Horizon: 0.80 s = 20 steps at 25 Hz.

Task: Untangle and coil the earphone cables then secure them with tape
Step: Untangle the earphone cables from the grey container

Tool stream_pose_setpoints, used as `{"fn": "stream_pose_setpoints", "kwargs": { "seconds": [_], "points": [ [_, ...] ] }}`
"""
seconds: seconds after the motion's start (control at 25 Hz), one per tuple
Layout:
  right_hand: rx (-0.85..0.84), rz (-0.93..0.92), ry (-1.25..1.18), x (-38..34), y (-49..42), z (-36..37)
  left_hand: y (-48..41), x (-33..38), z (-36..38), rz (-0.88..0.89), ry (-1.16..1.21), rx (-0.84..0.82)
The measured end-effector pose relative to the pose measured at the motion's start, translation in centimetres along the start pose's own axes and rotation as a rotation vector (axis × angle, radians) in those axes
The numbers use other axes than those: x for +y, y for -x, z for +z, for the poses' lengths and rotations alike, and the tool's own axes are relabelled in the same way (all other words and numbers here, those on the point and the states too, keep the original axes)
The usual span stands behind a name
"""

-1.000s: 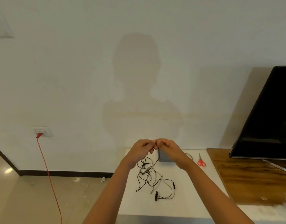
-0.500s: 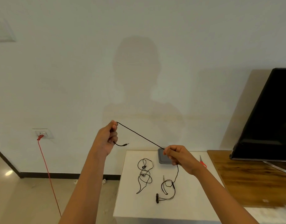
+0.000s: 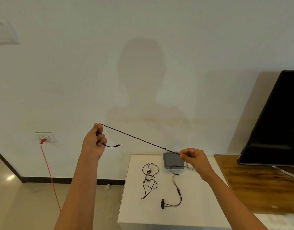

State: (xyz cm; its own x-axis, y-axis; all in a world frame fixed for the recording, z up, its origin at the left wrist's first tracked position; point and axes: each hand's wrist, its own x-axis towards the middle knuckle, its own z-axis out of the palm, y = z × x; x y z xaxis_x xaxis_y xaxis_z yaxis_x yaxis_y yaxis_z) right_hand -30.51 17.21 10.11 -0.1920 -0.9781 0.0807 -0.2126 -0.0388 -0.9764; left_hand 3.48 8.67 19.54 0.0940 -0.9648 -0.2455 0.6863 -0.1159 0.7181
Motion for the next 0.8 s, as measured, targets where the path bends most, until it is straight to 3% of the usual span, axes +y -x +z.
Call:
{"fn": "stream_pose_setpoints", "kwargs": {
  "seconds": [0.24,0.56,0.8],
  "points": [
    [0.163,0.003,0.180,0.0,0.0,0.0,-0.2,0.2,-0.9,0.005,0.026,0.030],
    [0.203,0.032,0.366,-0.3,-0.6,0.5,0.0,-0.2,-0.8,0.062,0.065,0.064],
    [0.079,-0.070,0.418,-2.9,-1.0,2.4,2.4,-4.9,3.3,0.114,0.262,-0.167]
  ]
}}
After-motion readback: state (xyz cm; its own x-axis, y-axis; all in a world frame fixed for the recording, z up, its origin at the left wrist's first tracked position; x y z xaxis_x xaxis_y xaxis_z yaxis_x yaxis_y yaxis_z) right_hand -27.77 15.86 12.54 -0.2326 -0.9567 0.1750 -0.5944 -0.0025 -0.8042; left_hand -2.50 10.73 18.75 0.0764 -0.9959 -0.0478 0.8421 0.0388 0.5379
